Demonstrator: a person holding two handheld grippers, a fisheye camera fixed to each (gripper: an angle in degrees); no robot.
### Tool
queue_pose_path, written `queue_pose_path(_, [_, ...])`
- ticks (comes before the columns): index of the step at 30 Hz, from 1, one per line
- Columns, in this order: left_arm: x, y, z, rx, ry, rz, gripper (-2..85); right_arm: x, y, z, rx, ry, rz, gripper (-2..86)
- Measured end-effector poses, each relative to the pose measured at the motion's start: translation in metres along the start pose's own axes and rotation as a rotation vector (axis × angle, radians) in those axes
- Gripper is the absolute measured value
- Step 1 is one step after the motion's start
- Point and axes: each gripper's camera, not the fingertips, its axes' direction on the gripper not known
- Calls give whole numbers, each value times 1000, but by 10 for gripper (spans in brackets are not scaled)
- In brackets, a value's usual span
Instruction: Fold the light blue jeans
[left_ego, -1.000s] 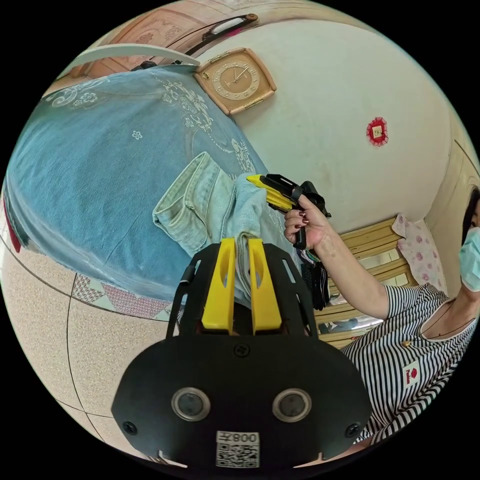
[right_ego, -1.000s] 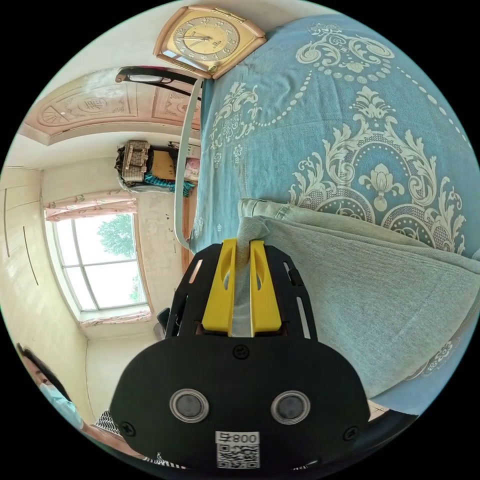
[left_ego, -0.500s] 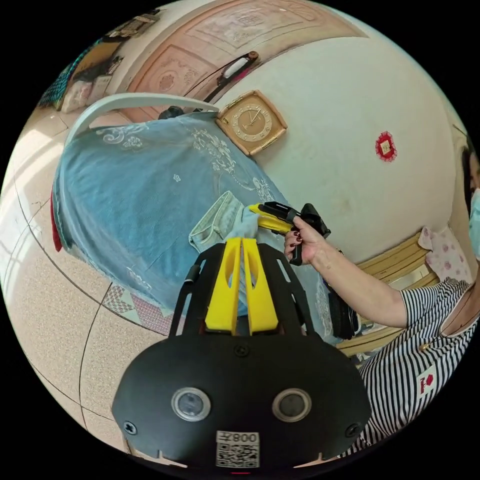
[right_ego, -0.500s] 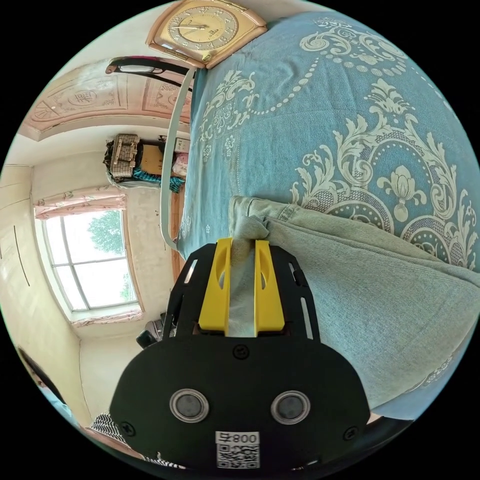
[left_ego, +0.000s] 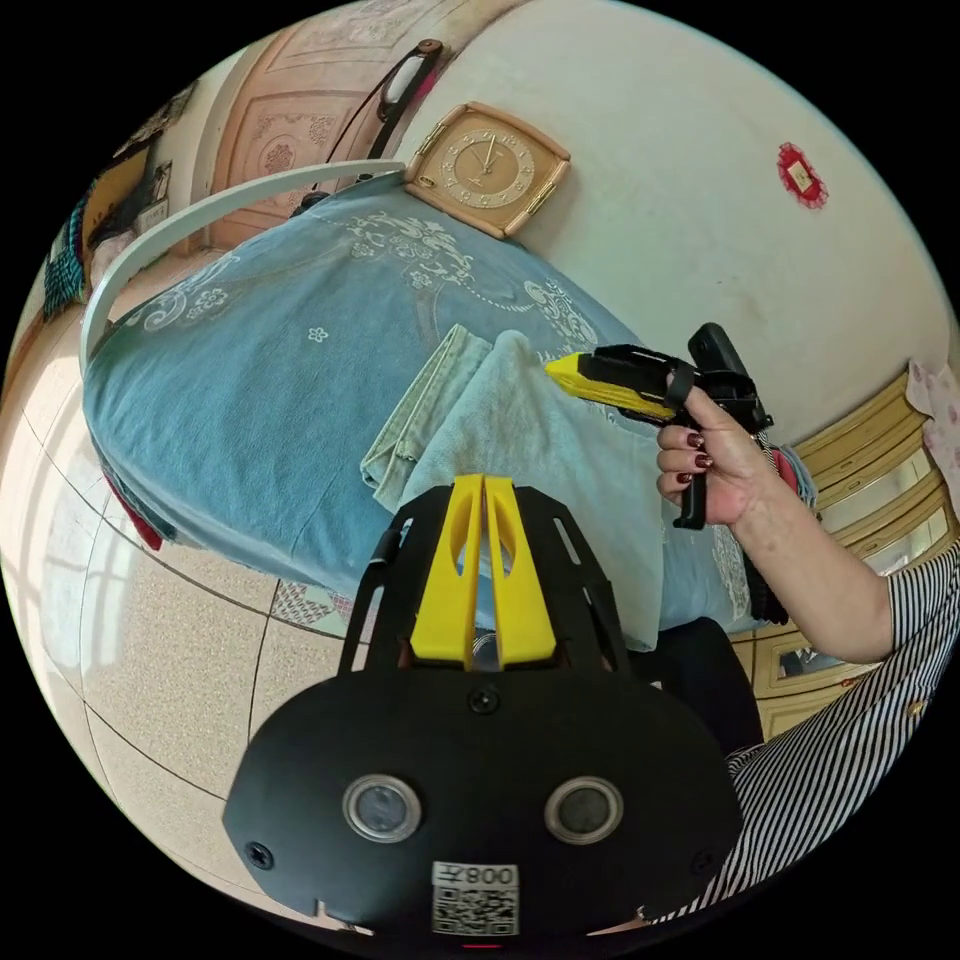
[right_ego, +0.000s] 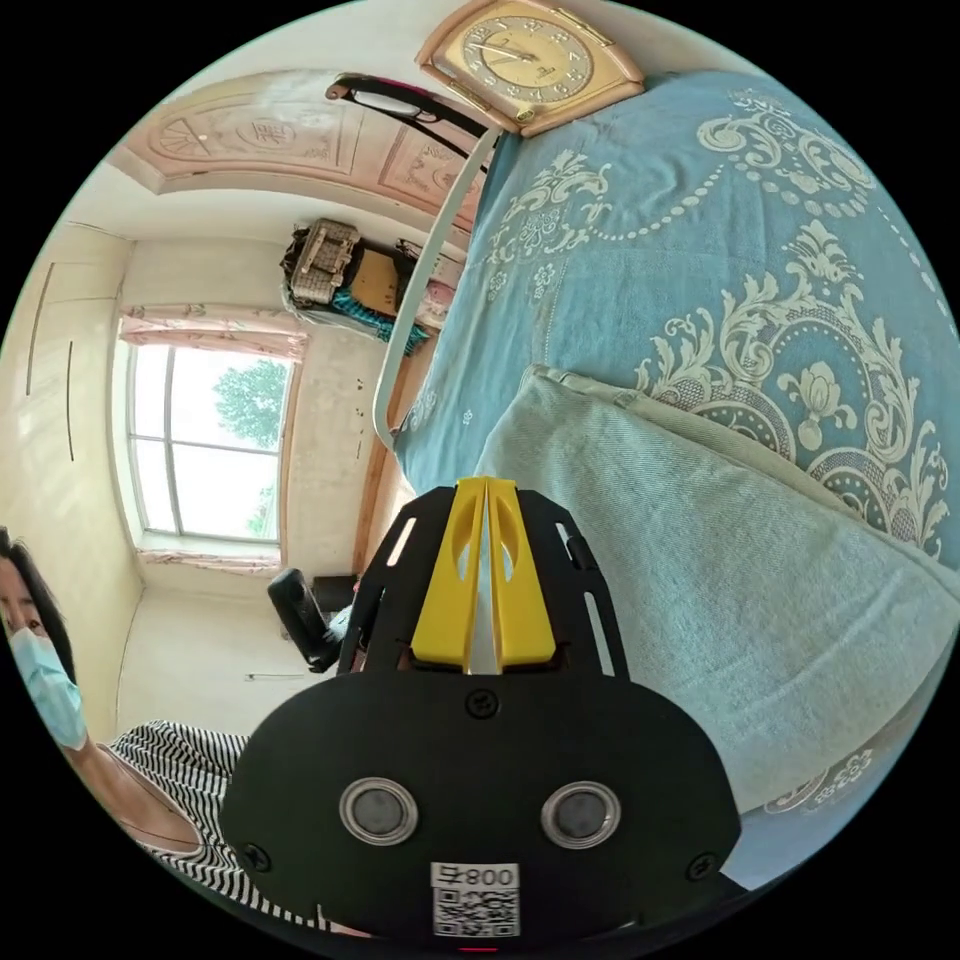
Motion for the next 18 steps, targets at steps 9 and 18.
queue_pose_path(9, [25, -17, 24, -129, -164, 66, 1, -18, -12, 55, -222, 408, -181, 1])
queue_pose_path(18, [53, -21, 42, -173, -161, 116, 2, -17, 38, 22, -254, 425, -265, 1])
